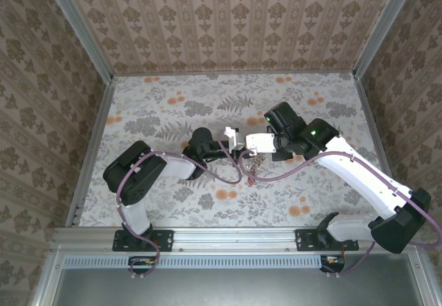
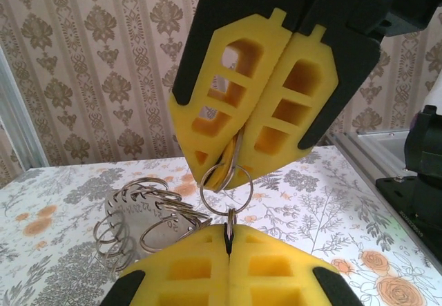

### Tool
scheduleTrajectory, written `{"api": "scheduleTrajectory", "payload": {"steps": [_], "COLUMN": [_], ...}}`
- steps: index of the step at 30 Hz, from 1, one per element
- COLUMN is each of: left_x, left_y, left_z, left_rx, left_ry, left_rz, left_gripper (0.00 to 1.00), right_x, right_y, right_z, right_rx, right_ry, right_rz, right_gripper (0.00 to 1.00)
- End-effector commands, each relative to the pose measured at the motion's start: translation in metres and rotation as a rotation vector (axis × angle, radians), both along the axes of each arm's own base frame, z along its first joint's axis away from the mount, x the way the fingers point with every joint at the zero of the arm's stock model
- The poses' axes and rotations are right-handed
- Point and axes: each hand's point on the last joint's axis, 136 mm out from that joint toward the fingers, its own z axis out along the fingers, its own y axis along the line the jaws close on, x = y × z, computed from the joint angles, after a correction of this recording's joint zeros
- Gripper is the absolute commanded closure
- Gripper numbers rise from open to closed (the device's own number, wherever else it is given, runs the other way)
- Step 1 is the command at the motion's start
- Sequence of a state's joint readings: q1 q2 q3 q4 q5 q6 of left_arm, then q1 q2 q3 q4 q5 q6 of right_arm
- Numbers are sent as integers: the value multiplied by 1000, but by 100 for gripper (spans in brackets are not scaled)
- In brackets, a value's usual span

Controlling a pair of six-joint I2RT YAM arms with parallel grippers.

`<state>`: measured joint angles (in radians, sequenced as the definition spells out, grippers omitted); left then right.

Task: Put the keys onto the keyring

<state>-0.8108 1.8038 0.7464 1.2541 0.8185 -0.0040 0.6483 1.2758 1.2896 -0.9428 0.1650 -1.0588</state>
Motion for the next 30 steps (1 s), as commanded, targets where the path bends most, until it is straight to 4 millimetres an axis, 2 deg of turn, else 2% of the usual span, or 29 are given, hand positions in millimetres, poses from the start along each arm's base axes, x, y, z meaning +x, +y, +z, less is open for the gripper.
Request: {"api": "scheduleTrajectory", "payload": {"steps": [1, 4, 9, 11, 20, 25, 28, 30], "left_x": [3, 3, 6, 9, 28, 55, 68, 76], "left_y": [5, 6, 12, 16, 46, 80, 106, 124], "left_z": [-21, -19, -15, -13, 1, 8, 11, 7], "left_rx": [31, 25, 19, 16, -7, -37, -55, -43], "left_ry": [52, 74, 93, 97, 101, 163, 206, 227], "left_rz": [22, 17, 29, 42, 136, 299, 393, 454], "left_gripper": [100, 98, 72, 66, 61, 59, 51, 49], "right_x": [20, 21, 25, 27, 33, 36, 35, 33], "right_y": [5, 12, 12, 11, 11, 15, 17, 18], "right_z": [45, 53, 57, 62, 90, 112, 123, 130], "right_rx": [30, 66, 48, 40, 0, -24, -46, -62], "right_ry": [-182, -203, -244, -271, -354, -448, -514, -555], "right_rz": [25, 46, 66, 75, 136, 194, 245, 282], "right_gripper": [100, 100, 100, 100, 100, 100, 100, 100]}}
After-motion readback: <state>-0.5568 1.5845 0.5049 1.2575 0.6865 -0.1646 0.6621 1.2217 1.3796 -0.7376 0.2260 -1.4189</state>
